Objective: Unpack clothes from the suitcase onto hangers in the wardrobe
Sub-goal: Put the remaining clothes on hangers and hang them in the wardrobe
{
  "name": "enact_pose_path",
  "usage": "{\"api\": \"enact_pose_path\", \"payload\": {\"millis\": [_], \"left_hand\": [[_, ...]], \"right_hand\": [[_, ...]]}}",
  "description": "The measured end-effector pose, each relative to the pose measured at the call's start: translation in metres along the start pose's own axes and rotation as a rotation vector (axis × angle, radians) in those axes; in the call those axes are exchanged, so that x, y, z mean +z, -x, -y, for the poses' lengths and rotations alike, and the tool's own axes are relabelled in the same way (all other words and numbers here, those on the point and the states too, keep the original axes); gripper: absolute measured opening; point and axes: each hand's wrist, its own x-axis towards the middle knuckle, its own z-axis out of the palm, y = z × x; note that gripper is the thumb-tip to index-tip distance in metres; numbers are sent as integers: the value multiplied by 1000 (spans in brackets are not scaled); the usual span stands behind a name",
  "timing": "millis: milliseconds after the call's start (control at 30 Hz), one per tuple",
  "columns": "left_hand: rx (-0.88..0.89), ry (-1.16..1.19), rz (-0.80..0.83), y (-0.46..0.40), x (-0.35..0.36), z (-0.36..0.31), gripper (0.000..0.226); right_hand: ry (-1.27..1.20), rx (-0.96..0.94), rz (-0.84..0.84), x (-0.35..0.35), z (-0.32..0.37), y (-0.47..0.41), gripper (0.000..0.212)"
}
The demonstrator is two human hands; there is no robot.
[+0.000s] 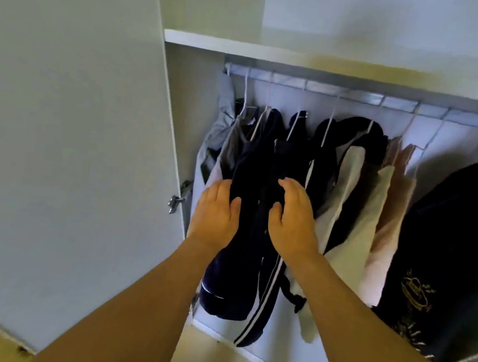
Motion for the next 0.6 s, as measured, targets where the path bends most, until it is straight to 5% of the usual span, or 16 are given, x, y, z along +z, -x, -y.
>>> {"api": "enact_pose_path", "payload": {"millis": [600], "left_hand": [[-1064,-147,195,350,-145,156,41]], "right_hand": [[-120,-543,1128,179,158,235,41]]}}
